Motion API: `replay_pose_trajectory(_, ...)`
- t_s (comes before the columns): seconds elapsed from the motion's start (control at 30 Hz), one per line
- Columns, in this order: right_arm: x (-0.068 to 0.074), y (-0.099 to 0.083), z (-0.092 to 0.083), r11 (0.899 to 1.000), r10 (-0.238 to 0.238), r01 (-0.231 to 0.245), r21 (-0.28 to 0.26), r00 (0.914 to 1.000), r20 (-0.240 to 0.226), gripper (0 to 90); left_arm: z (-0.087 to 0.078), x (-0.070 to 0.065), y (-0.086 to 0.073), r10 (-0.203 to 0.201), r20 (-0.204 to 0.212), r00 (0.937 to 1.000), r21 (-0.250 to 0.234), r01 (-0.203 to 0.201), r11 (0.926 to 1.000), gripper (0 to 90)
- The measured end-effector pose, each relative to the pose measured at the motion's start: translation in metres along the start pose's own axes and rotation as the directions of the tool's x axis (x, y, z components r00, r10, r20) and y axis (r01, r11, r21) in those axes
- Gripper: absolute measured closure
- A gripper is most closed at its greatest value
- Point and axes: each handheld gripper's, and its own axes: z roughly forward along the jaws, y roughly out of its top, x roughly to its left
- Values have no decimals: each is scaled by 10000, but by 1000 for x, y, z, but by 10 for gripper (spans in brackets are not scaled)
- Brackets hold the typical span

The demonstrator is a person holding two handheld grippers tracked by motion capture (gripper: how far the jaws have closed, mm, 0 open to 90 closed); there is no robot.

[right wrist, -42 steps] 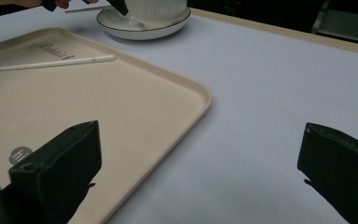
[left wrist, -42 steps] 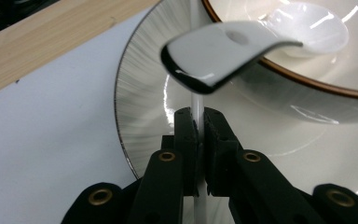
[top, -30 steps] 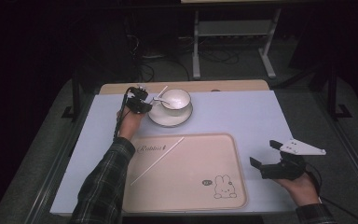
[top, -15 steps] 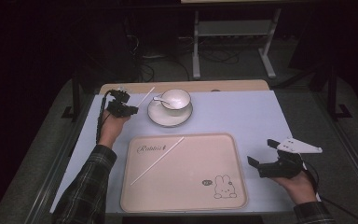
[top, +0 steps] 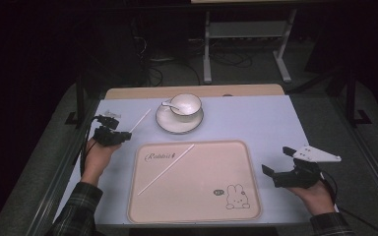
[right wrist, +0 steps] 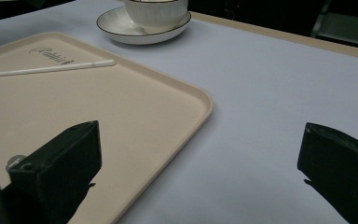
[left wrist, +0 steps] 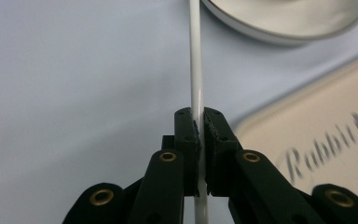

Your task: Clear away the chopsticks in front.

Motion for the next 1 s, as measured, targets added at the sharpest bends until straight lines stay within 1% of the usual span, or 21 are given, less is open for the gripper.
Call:
replay_pose_trajectory(0.17, 0, 0, 0, 10000, -11, 10, 20, 10000, 14, 0, -18, -11, -25, 45, 316, 9995, -172, -40, 9998, 847)
replay_pose_trajectory(0.3, 0, 0, 0, 10000, -24, 24, 2, 10000, 47, 0, -31, -22, -36, 152, 551, 9984, -458, -127, 9989, 847)
replay_pose_trajectory(0.37, 0, 0, 0, 10000, -26, 26, 19, 10000, 59, 0, -34, -30, -42, 269, 742, 9969, -536, -230, 9983, 847)
replay_pose_trajectory(0.43, 0, -1, -1, 10000, 11, -11, 35, 10000, 52, 0, -35, -37, -47, 295, 985, 9947, -584, -238, 9980, 847)
replay_pose_trajectory(0.47, 0, -1, -1, 10000, 10, -10, 22, 10000, 54, 0, -36, -47, -49, 431, 1207, 9918, -633, -356, 9974, 847)
replay_pose_trajectory(0.5, 0, -1, -1, 10000, 10, -10, 22, 10000, 54, 0, -36, -47, -49, 431, 1207, 9918, -633, -356, 9974, 847)
replay_pose_trajectory(0.57, 0, -1, -1, 10000, -18, 18, 21, 10000, 51, 0, -36, -58, -50, 589, 1427, 9880, -730, -489, 9961, 847)
replay_pose_trajectory(0.67, 0, 0, -1, 10000, -78, 78, 32, 10000, 49, 0, -33, -76, -51, 800, 1800, 9804, -849, -656, 9942, 847)
replay_pose_trajectory(0.73, 1, 0, -1, 9999, -140, 140, 46, 9999, 17, 0, -28, -88, -51, 1003, 1990, 9748, -841, -849, 9928, 847)
replay_pose_trajectory(0.77, 1, 0, 0, 9999, -146, 146, 60, 9999, 17, 0, -23, -100, -50, 1193, 2192, 9684, -734, -1055, 9917, 847)
replay_pose_trajectory(0.8, 1, 0, 0, 9999, -146, 146, 60, 9999, 17, 0, -23, -100, -50, 1193, 2192, 9684, -734, -1055, 9917, 847)
replay_pose_trajectory(0.87, 1, 0, 0, 9999, -141, 141, 97, 9999, 28, 0, -18, -110, -49, 1406, 2346, 9619, -589, -1303, 9897, 847)
replay_pose_trajectory(0.9, 1, 0, 0, 9999, -141, 140, 101, 9999, 32, 0, -15, -115, -49, 1385, 2405, 9607, -489, -1306, 9902, 846)
replay_pose_trajectory(0.97, 1, 0, 0, 9998, -148, 148, 115, 9999, 30, 0, -9, -122, -49, 1536, 2426, 9579, -355, -1495, 9881, 846)
replay_pose_trajectory(1.0, 1, 0, 0, 9998, -159, 159, 133, 9999, 41, 0, -4, -127, -49, 1541, 2464, 9569, -156, -1550, 9878, 846)
